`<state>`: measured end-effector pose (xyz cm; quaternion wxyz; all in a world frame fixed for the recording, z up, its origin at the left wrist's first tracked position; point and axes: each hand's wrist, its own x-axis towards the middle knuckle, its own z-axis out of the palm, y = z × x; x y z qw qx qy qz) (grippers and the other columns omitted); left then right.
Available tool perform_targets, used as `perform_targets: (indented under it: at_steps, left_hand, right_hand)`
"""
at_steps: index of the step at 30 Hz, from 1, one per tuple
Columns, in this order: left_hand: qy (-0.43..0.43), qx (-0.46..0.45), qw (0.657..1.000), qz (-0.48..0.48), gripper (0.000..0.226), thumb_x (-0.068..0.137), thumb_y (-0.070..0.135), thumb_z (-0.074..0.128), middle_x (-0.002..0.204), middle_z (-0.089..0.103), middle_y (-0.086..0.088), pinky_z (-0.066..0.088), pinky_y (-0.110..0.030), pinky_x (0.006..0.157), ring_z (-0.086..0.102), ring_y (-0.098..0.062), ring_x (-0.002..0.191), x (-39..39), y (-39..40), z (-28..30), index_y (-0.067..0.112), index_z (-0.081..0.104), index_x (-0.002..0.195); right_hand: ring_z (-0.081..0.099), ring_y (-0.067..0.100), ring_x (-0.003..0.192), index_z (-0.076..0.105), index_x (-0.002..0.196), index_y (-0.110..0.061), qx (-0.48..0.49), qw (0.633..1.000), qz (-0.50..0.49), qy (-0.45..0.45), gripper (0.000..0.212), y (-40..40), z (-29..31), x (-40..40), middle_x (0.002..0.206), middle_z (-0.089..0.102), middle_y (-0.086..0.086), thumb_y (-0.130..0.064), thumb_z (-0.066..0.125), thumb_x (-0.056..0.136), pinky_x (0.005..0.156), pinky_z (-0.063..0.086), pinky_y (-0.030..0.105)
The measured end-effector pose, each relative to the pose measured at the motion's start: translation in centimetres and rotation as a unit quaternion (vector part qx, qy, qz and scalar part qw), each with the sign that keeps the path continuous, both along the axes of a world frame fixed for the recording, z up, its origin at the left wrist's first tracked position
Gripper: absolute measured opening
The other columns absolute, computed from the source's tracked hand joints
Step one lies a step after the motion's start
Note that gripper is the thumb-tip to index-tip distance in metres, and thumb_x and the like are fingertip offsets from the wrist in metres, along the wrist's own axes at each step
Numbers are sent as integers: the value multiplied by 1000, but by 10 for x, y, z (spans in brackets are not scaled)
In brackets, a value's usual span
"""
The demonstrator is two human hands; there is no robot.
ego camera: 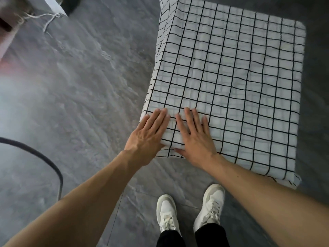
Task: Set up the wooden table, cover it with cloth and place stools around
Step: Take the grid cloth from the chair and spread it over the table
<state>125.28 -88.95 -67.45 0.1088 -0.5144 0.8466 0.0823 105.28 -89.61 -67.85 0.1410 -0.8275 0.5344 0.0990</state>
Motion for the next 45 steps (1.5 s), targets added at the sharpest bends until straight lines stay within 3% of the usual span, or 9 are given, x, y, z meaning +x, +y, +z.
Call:
perform_targets:
  at_steps: [6,14,18,23,29,33,38,42,45]
  left_hand:
    - [4,1,1000,4,96,93,55,43,159,-25,-11,3,-47,122,-22,-26,147,-3,1,-2,7,-17,151]
    - [9,3,999,-51,105,90,60,47,156,-32,-13,0,-50,121,-29,-28,144,-72,9,10,6,-18,151]
    - [-7,9,999,-39,92,98,46,42,154,-35,-13,-2,-50,120,-31,-28,143,-90,16,-1,5,-23,149]
    - [5,23,999,-42,94,94,41,50,159,-25,-12,6,-51,121,-22,-27,147,-92,14,1,5,-14,152]
    - [6,32,999,-1,102,83,31,68,162,-13,-10,8,-51,121,-15,-24,149,-98,14,4,6,-1,154]
    - [-12,33,996,79,108,67,21,81,159,9,-13,10,-53,120,-2,-31,149,-132,12,15,4,14,150]
    - [-7,61,998,-1,107,89,33,55,151,-41,-13,-8,-51,119,-37,-30,140,-232,31,25,8,-34,144]
    - [47,66,996,-36,99,93,35,49,150,-42,-12,-7,-48,120,-37,-27,140,-301,39,14,7,-30,146]
    - [33,56,996,-54,98,95,44,44,152,-40,-12,-5,-48,121,-35,-27,141,-312,42,4,5,-30,145]
  right_hand:
    - [-14,30,150,-6,156,-17,-23,999,-20,14,114,20,-7,-49,163,-14,14,-49,72,80,121,5,56]
    - [-10,32,150,-2,157,-15,-54,999,-6,5,98,37,-7,-74,163,-10,16,-59,54,89,120,11,57]
    - [-11,31,150,-1,156,-7,-59,998,-6,5,97,39,-14,-75,163,-11,15,-43,61,89,121,9,54]
    - [-10,27,151,0,156,-8,-68,997,-33,5,73,47,-13,-118,164,-10,11,-17,36,93,121,10,52]
    - [0,28,152,8,156,-8,-68,990,-122,35,100,72,-6,-215,164,1,12,-18,73,82,120,16,53]
    - [0,32,151,8,157,-10,-51,988,-133,53,110,80,-7,-247,164,2,15,-23,80,74,119,16,56]
    - [-4,32,151,4,157,-11,-60,988,-136,31,102,83,-8,-244,164,-2,14,-24,70,81,119,15,56]
    - [-2,29,152,5,155,-4,-68,981,-178,-35,96,85,-8,-251,164,1,16,-13,65,80,121,18,51]
    - [3,30,151,2,154,1,-50,966,-245,-68,99,96,-13,-267,163,3,19,-26,63,80,121,22,46]
